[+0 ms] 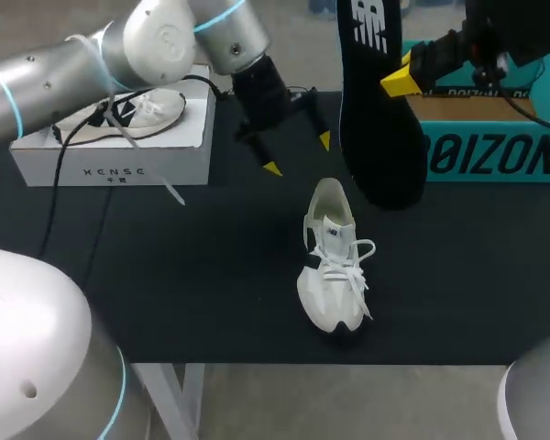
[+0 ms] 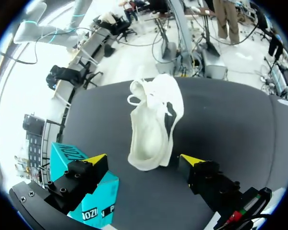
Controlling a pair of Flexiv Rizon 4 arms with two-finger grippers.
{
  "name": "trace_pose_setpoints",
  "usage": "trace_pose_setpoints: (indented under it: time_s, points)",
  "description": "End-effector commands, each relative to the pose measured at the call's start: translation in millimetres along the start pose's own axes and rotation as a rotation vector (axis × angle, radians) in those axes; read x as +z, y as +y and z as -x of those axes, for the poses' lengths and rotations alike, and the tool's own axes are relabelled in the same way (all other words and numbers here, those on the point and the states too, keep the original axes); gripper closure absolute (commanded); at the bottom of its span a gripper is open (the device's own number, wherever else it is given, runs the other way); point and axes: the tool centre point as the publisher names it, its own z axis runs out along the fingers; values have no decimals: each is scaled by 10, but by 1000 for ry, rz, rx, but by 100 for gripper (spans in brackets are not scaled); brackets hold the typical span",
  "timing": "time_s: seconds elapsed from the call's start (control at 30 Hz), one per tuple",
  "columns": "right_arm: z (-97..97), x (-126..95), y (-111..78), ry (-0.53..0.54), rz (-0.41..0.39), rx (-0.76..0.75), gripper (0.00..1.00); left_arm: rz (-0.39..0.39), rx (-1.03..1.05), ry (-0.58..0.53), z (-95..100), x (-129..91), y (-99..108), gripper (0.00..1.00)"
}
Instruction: Take the shoe out of the shoebox, open the shoe tongue, remove and reinsert the insole, then place the shoe into the shoebox
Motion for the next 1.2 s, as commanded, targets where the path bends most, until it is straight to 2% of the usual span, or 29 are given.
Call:
trace_pose_setpoints:
  time_s: [0.03, 1.07, 1.2]
  points:
    - [17, 12, 20, 2, -4, 1, 100, 30, -7, -636, -218, -20, -90, 0]
    - [17, 12, 20, 2, -4, 1, 100, 30, -7, -636, -218, -20, -90, 0]
    - [17, 12, 20, 2, -4, 1, 100, 117, 85, -690, 36, -188, -197, 0]
